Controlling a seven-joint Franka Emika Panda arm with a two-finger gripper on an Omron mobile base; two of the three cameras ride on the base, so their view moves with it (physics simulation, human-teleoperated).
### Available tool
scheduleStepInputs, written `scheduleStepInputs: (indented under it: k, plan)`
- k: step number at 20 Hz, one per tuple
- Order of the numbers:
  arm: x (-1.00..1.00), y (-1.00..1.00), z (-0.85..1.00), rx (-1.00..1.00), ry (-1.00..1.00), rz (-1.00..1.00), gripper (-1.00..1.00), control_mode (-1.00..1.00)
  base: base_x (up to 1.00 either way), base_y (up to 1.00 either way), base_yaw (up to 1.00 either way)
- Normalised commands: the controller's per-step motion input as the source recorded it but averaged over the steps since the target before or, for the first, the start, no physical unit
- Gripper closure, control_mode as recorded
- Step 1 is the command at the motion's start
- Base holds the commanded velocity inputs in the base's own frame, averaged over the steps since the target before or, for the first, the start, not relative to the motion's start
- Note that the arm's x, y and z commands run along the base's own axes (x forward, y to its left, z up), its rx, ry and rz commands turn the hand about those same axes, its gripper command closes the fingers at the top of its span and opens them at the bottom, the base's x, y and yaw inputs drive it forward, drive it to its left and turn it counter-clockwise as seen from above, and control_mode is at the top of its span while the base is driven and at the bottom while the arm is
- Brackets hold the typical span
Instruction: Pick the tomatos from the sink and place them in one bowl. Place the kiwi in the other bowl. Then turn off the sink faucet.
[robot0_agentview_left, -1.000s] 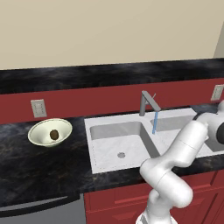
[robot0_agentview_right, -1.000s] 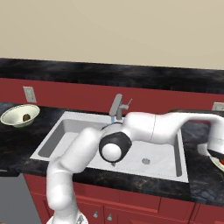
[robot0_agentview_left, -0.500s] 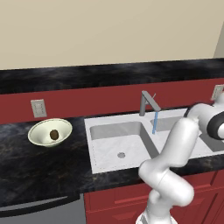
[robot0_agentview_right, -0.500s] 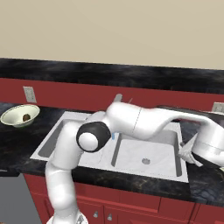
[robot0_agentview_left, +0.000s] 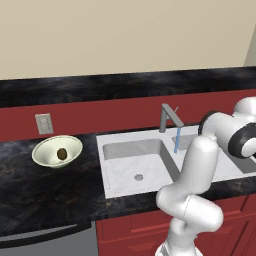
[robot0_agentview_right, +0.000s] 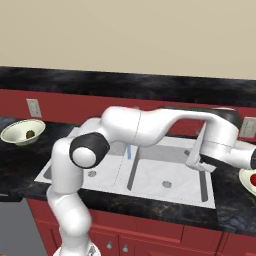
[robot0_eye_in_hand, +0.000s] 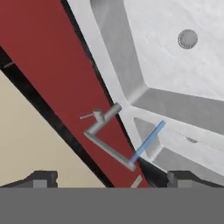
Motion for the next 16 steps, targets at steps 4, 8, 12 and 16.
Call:
scheduleStepInputs:
  k: [4, 8, 12, 16]
  plan:
    - [0.7, 0.23, 0.0, 0.0, 0.03, 0.16, -1.0, -1.0, 0.0, 0.0, 0.0]
    - [0.71, 0.23, 0.0, 0.0, 0.01, 0.15, -1.0, -1.0, 0.0, 0.0, 0.0]
    - [0.64, 0.22, -0.07, -0.01, 0.08, 0.16, -1.0, -1.0, 0.0, 0.0, 0.0]
    - [0.46, 0.25, -0.18, -0.02, 0.17, 0.13, -1.0, -1.0, 0.0, 0.0, 0.0]
